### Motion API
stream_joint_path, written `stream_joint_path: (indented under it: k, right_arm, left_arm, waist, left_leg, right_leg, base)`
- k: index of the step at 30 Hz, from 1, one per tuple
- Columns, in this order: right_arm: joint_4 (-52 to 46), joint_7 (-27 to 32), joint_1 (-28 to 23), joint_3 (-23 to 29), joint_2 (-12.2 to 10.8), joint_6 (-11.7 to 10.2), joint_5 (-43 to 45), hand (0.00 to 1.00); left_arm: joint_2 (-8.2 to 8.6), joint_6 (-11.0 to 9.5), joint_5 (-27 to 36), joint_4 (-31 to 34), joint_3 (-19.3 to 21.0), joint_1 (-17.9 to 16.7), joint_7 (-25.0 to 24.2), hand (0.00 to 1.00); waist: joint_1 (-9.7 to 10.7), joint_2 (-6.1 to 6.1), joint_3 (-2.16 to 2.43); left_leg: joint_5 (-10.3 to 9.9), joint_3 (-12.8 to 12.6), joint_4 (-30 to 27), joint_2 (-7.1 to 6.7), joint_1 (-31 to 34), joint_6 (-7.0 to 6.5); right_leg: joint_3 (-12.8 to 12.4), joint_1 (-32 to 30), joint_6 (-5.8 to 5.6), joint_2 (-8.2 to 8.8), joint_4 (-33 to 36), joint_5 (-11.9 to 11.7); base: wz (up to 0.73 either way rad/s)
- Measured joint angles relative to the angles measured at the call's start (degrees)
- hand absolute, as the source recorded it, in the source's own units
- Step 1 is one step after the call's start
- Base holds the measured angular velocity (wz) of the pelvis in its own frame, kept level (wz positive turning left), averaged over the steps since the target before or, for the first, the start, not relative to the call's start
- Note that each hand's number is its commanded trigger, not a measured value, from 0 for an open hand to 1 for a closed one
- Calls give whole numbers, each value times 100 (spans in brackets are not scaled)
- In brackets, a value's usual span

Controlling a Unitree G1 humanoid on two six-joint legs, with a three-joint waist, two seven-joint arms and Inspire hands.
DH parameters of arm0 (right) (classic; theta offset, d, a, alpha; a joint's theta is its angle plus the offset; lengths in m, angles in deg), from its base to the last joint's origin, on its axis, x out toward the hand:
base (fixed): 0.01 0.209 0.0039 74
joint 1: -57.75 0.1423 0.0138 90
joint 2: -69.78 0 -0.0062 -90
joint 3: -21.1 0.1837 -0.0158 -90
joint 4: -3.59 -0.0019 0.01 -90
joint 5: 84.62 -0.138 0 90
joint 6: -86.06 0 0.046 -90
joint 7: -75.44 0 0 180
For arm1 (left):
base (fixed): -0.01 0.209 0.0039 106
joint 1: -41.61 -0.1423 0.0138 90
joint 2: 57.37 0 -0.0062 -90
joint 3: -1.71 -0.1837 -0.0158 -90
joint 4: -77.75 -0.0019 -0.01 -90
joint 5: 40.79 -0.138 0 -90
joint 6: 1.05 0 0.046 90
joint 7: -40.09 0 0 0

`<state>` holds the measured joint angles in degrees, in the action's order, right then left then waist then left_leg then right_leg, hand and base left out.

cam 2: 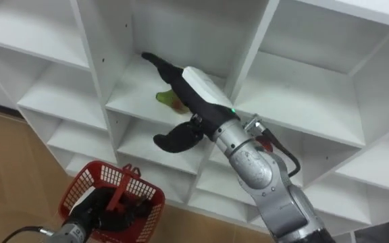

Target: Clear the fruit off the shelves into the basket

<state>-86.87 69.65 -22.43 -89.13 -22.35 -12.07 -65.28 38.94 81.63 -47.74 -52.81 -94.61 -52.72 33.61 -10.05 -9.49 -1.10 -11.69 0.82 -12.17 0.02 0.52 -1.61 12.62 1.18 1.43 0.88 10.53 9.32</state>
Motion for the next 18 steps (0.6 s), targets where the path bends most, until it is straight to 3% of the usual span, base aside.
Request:
stream_joint_path:
  k: [7, 9, 15, 18]
  right_arm:
    - [677, 301, 536, 75, 0, 65, -166, 0]
    - [976, 374, 753, 186, 7, 65, -169, 0]
    - [1230, 437, 936, 309, 129, 176, -372, 0]
    - [1573, 481, 1124, 311, 138, 179, -565, 0]
  left_arm:
    - [-52, 117, -21, -4, -16, 2, -32, 100]
    - [-81, 139, -26, -3, 35, 25, -70, 100]
    - [-130, 480, -54, 0, 51, 47, -309, 100]
    - [-122, 539, -385, 7, 64, 66, -321, 100]
  waist:
    - [28, -70, -36]
    - [15, -148, -66]
    - [21, -188, -52]
    - [-7, -186, -53]
  left_leg:
    - [1, 90, -26, -44, 55, -2]
    - [1, 114, -65, -68, 92, -2]
    - [-1, 273, -141, -78, 195, -5]
    - [-1, 302, -177, -78, 248, -4]
  right_leg:
    - [34, 13, -2, 8, 1, 1]
    - [54, 7, -2, -5, -2, 1]
    - [186, 2, -3, 11, -6, 0]
    - [208, -6, -4, 9, -6, -1]
  base:
    - [6]
    - [7]
    - [13]
    - [13]
